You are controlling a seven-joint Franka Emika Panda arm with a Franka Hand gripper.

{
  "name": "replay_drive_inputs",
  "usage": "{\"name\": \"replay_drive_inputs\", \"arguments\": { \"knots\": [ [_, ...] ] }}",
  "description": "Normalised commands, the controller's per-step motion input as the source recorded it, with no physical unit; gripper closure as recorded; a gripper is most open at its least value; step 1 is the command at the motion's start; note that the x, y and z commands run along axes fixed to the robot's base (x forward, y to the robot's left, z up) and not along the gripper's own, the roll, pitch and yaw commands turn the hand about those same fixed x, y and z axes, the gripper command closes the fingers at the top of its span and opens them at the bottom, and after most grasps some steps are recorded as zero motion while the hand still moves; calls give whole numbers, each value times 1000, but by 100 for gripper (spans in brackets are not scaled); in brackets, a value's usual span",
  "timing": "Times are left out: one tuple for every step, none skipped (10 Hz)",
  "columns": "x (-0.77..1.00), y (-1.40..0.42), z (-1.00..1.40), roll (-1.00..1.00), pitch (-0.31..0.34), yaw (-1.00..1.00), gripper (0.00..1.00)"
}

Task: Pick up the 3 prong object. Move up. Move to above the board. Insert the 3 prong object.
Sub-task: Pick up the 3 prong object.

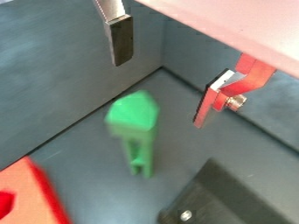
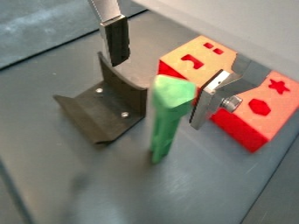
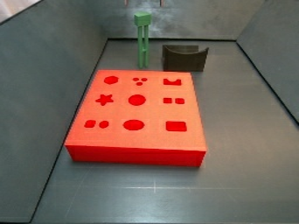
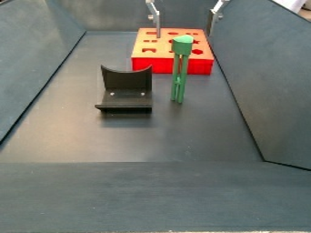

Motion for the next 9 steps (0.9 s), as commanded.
{"name": "replay_drive_inputs", "arguments": {
  "knots": [
    [0,-257,-326,-57,16,826,0],
    [0,-220,-383,0,20,897,0],
    [-220,-63,-529,0,0,934,0],
    [-300,-9,-480,0,-17,786,0],
    [0,0,-46,0,0,249,0],
    [0,-66,-6,0,0,0,0],
    [0,-217,-89,60,0,0,0],
    [0,-214,-146,41,0,103,0],
    [0,-114,-40,10,0,0,0]
  ]
}}
